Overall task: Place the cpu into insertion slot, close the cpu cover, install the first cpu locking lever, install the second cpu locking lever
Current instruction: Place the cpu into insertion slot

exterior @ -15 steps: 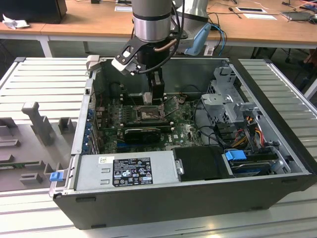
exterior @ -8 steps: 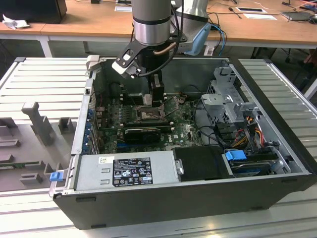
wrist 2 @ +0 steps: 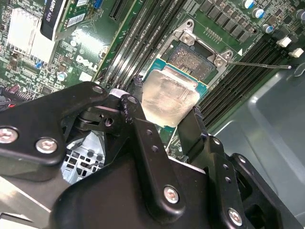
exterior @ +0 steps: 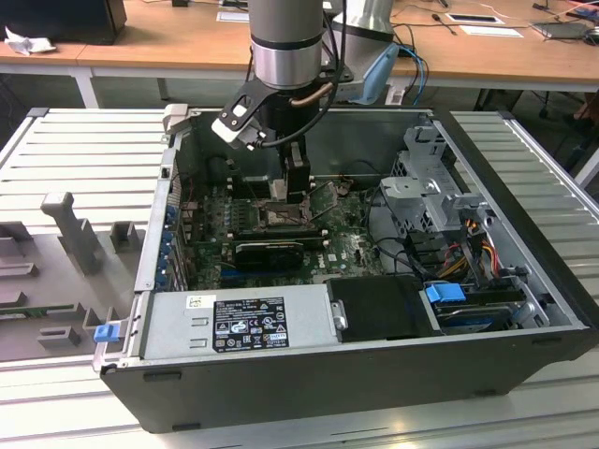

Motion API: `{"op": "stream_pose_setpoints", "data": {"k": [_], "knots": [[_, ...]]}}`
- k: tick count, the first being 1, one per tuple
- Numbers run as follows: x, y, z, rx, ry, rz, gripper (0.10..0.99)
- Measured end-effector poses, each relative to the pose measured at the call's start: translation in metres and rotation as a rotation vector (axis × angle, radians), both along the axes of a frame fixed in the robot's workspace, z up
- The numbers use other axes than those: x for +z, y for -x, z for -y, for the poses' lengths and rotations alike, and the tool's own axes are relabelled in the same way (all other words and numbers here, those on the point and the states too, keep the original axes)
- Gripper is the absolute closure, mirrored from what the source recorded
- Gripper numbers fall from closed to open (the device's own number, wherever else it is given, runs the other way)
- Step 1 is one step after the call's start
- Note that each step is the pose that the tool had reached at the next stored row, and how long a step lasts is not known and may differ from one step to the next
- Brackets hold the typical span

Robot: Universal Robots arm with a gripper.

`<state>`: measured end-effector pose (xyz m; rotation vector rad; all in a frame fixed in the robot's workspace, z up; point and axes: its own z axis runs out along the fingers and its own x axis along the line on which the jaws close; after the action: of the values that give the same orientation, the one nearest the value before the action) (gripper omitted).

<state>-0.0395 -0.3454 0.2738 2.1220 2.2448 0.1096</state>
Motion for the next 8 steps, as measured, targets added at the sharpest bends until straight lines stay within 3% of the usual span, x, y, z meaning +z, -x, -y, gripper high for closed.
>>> {"op": "stream_pose_setpoints", "data": {"k": [8], "knots": [[-0.0092,0.0001,-0.0044,0.0,0.0,0.0,0.549]]}}
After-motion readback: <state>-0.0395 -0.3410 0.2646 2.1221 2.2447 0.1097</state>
